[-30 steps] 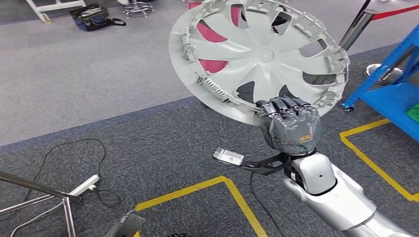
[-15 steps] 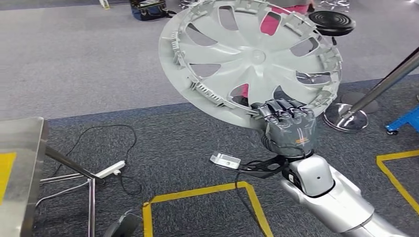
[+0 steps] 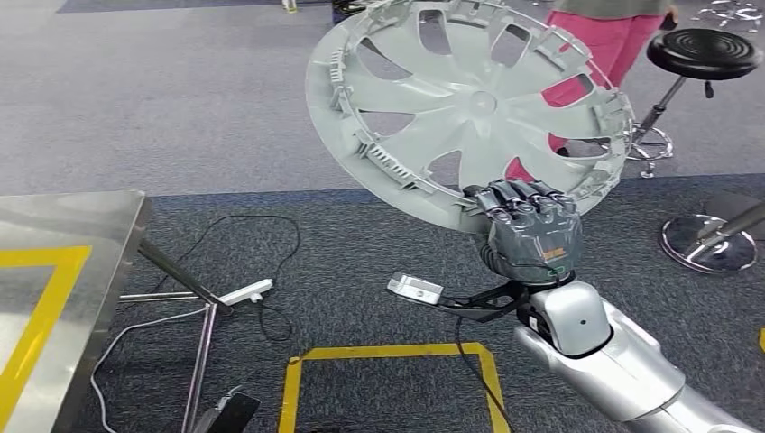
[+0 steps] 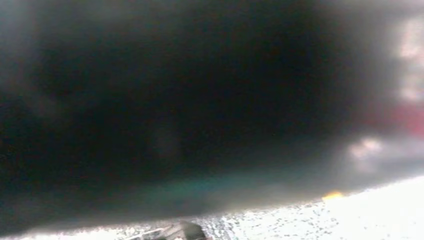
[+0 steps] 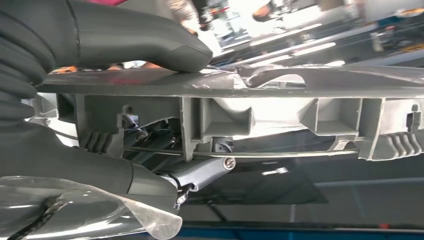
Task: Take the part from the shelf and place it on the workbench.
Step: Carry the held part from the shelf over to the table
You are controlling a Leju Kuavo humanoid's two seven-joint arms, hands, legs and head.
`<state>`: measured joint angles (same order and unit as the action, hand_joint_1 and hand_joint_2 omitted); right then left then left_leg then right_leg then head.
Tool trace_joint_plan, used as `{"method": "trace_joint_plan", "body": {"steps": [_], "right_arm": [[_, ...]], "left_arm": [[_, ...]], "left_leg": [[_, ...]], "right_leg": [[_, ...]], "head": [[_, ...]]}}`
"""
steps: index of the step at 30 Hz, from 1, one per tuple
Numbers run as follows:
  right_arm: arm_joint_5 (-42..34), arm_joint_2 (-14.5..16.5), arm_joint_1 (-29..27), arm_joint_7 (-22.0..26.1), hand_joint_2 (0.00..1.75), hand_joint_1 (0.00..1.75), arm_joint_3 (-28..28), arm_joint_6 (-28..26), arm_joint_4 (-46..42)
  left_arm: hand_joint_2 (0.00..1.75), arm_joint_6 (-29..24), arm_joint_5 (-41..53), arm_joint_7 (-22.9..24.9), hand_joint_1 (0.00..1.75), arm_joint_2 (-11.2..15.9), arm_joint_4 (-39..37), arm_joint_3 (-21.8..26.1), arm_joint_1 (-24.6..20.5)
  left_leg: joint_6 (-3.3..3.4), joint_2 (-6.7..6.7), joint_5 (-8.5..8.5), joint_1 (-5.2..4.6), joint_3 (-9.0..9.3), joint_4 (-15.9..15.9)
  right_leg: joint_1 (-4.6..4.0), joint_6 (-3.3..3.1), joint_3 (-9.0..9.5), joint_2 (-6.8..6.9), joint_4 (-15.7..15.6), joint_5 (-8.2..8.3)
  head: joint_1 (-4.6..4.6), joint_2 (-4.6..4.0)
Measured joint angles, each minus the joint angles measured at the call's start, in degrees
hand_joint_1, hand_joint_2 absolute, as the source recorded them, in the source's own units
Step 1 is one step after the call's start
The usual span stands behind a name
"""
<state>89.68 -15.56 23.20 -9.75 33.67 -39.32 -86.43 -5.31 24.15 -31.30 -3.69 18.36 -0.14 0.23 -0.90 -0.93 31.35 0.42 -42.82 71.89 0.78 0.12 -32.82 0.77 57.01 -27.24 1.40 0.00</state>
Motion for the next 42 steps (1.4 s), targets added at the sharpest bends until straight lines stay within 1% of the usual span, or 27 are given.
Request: {"method": "trace_joint_plan", "body": {"steps": [1,2,3,4,5,6,7,8,10,17,22,37,42], "right_arm": [[0.0,0.0,-0.1,0.2,1.75,1.75,0.0,0.0,0.0],[0.0,0.0,-0.1,0.6,1.75,1.75,0.0,0.0,0.0],[0.0,0.2,-0.3,1.3,1.75,1.75,-0.1,0.0,0.0],[0.0,0.4,-0.5,2.3,1.75,1.75,-0.3,0.0,0.0],[0.0,0.8,-0.7,3.1,1.75,1.75,-0.6,0.0,-0.1],[0.0,1.1,-0.9,3.8,1.75,1.75,-0.9,0.0,-0.2],[0.0,1.4,-1.1,4.2,1.75,1.75,-1.1,0.0,-0.3],[0.0,1.6,-1.3,4.5,1.75,1.75,-1.3,0.0,-0.4],[0.0,1.9,-1.5,4.7,1.75,1.75,-1.7,0.0,-0.5],[0.0,2.0,-1.7,4.9,1.75,1.75,-2.8,0.0,-0.5],[0.0,2.0,-1.7,4.9,1.75,1.75,-3.0,0.0,-0.5],[0.0,2.0,-1.7,4.9,1.75,1.75,-3.4,0.0,-0.5],[0.0,2.0,-1.7,4.9,1.75,1.75,-3.4,0.0,-0.5]], "left_arm": [[0.0,0.0,0.0,0.0,0.0,0.0,0.0,0.0,0.0],[0.0,0.0,0.0,0.0,0.0,0.0,0.0,0.0,0.0],[0.0,0.0,0.0,0.1,0.0,0.1,0.0,0.0,0.0],[0.0,0.0,0.0,0.2,0.0,0.1,0.1,0.0,0.1],[0.0,0.0,0.0,0.2,0.0,0.2,0.1,0.0,0.0],[0.0,0.0,0.0,0.3,0.0,0.3,0.2,0.0,0.0],[0.0,0.1,0.0,0.3,0.0,0.3,0.2,0.0,-0.1],[0.0,0.1,0.0,0.3,0.0,0.3,0.3,0.0,-0.1],[0.0,0.2,0.0,0.4,0.0,0.2,0.3,0.1,0.0],[0.0,0.4,0.0,0.4,0.0,0.2,0.4,0.1,0.0],[0.0,0.5,0.0,0.4,0.0,0.3,0.4,0.1,0.0],[0.0,0.5,0.0,0.5,0.0,0.3,0.5,0.1,-0.1],[0.0,0.2,0.2,2.3,0.0,0.3,0.5,0.1,-0.2]], "left_leg": [[-0.13,0.19,0.13,0.07,-0.64,1.5],[-0.19,0.25,-0.78,0.12,-0.23,1.0],[-0.15,0.31,-2.5,0.14,1.25,-1.6],[0.03,0.48,-4.38,0.12,3.35,-5.5],[0.3,0.7,-5.62,-0.01,5.39,-9.1],[0.6,0.92,-6.19,-0.13,6.86,-11.8],[0.73,1.08,-6.23,-0.19,7.62,-13.3],[0.74,1.12,-5.99,-0.25,7.82,-13.7],[0.58,1.06,-6.0,-0.23,7.8,-14.0],[1.18,1.06,-5.92,-0.52,7.77,-13.9],[1.34,1.06,-5.99,-0.6,7.77,-13.9],[1.39,1.07,-6.07,-0.51,7.79,-13.9],[1.39,1.07,-6.07,-0.52,7.79,-13.9]], "right_leg": [[-0.03,0.0,0.06,0.62,0.0,-0.09],[-0.04,0.05,0.14,1.1,0.0,-0.19],[-0.05,0.15,0.28,1.47,0.1,-0.29],[-0.07,0.28,0.45,1.78,0.1,-0.4],[-0.2,0.45,0.54,2.02,0.1,-0.52],[-0.31,0.64,0.54,2.19,0.2,-0.6],[-0.46,0.69,0.46,2.28,0.3,-0.71],[-0.59,0.69,0.34,2.33,0.4,-0.78],[-0.58,0.6,0.31,2.37,0.4,-0.8],[-0.3,1.32,0.54,2.31,-0.2,-0.36],[-0.22,1.62,0.53,2.31,-0.3,-0.28],[-0.29,1.62,0.45,2.3,-0.1,-0.29],[-0.29,1.63,0.45,2.3,-0.1,-0.3]], "head": [[0.02,0.0],[0.02,0.0],[0.04,0.0],[0.03,0.0],[0.03,0.0],[0.02,0.0],[-0.02,0.0],[-0.06,0.0],[-0.13,0.0],[-0.14,0.0],[-0.11,0.0],[-0.09,0.0],[-0.11,0.0]]}}
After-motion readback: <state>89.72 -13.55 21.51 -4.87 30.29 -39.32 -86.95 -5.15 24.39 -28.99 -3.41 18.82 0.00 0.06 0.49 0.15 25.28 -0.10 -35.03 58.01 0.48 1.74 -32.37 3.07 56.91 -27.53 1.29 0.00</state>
